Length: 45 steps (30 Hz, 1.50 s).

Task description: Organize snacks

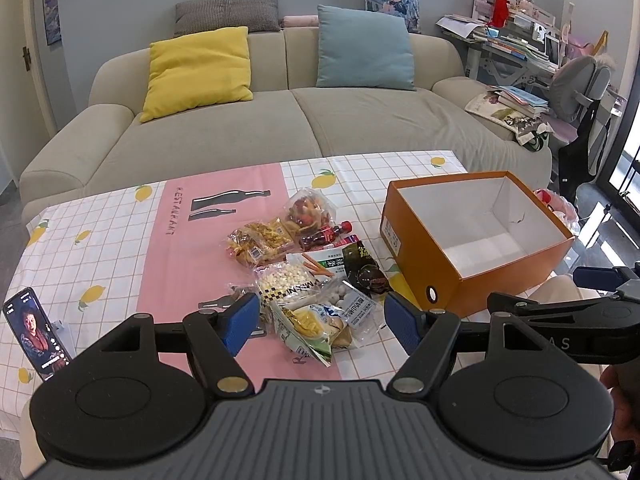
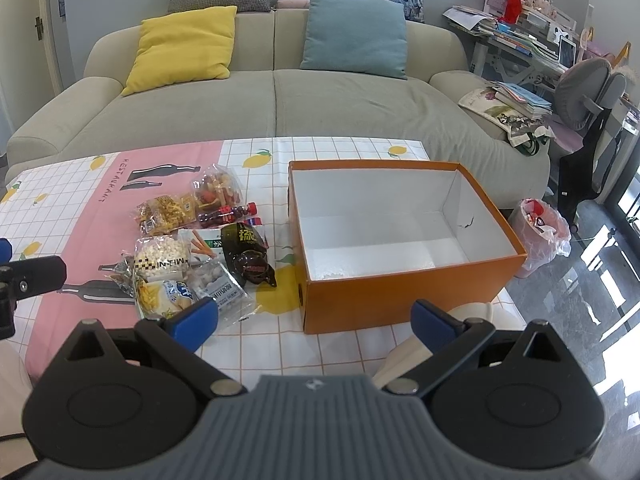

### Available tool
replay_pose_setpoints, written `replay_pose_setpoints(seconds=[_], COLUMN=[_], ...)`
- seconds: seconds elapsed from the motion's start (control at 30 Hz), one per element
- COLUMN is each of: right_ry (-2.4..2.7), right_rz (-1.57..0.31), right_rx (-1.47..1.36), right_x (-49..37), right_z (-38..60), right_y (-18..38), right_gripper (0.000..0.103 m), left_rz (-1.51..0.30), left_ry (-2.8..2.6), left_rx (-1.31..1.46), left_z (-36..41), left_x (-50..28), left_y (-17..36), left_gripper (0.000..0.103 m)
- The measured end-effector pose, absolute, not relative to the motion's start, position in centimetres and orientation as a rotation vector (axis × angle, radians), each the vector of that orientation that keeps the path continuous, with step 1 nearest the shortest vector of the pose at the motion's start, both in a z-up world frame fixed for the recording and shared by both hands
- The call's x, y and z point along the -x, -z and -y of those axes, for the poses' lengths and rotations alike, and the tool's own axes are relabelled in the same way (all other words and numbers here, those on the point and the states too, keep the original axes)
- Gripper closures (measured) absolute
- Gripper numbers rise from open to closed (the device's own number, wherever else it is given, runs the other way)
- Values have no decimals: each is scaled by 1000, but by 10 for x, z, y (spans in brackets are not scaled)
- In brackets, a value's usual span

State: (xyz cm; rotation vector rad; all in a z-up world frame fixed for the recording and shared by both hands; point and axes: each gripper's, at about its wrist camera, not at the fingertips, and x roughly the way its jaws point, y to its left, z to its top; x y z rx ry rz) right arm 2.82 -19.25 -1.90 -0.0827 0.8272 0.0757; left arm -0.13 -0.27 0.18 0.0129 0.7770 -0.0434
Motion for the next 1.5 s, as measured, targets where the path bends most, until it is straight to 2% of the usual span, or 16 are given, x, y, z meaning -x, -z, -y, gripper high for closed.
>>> replay_pose_setpoints(seconds=[1.5], right_ry=[-71], right_rz=[-837], right_rx=[86], right_x=[-28], right_z=[193], right_y=[19], right_gripper=[3], left_rz=[-777], left_ry=[43], left_rx=[-7], left_z=[2], left_x=[2], left_y=[-1], left_gripper=[19])
